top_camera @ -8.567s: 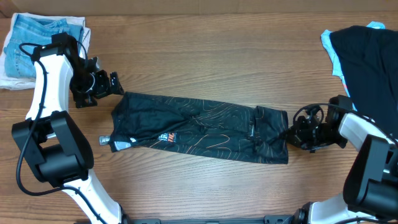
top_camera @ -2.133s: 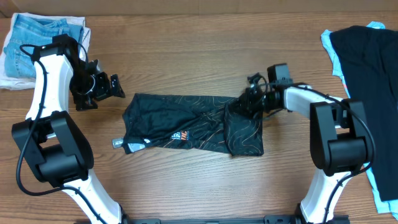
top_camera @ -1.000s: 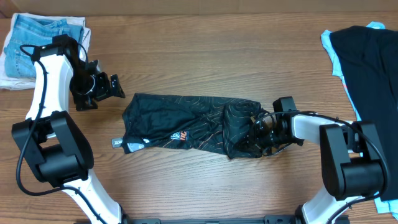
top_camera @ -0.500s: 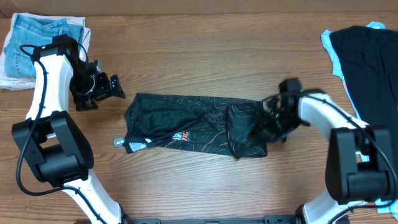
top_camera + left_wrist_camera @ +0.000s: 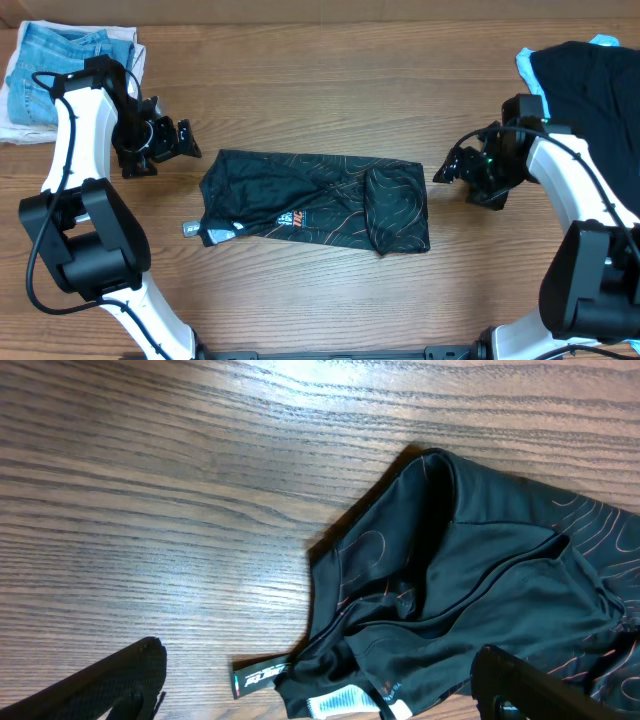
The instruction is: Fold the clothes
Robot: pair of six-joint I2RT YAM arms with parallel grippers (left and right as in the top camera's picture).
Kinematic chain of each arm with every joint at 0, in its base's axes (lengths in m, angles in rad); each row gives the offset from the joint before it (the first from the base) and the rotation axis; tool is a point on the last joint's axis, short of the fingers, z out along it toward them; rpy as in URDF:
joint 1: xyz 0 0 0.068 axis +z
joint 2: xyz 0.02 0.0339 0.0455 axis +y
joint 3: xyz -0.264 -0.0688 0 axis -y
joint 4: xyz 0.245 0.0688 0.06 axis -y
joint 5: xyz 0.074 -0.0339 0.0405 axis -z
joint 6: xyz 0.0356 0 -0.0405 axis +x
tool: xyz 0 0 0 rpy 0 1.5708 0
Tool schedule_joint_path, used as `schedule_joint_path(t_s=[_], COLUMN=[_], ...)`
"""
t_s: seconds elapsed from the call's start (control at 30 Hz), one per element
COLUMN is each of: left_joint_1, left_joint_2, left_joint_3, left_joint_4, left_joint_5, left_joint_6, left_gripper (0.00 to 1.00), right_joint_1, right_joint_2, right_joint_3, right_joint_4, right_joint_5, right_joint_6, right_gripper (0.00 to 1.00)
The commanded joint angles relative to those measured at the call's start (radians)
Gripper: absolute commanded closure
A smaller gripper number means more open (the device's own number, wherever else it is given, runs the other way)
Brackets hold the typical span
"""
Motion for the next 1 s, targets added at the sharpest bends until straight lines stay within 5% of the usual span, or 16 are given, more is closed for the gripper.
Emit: schedule_joint_path(t_s=[0.0,0.43,0.6,0.73,0.97], left_joint_1=[-0.002,-0.002,-0.002,-0.002,-0.002], left_joint_2=[0.003,0.003,0.003,0.003,0.003], left_joint_3=[0.013,0.013,0.013,0.013,0.013], left_joint_4=[-0.002,-0.005,-0.004,-0.004,-0.004], left_joint_5=[0.019,0.019,0.019,0.019,0.019], left_joint_6=[-0.014,-0.014,-0.014,-0.014,-0.014], left_gripper=[0.0,0.0,0.0,0.0,0.0], right_joint_1=[0.003,0.003,0.003,0.003,0.003], right_joint_2=[-0.008,-0.005,-0.005,-0.005,-0.005], right_joint_3=[-0.081,-0.303,-0.365,-0.402,-0.404], right_joint_4=[0.055,0.289,0.34,0.387,0.432], right_joint_5=[-0.066,-0.295,-0.317,-0.317,-0.354], right_joint_6=[-0.08,-0.105,-0.1,-0.062,-0.037], right_gripper=[0.17,0.23,0.39,0.63,0.66])
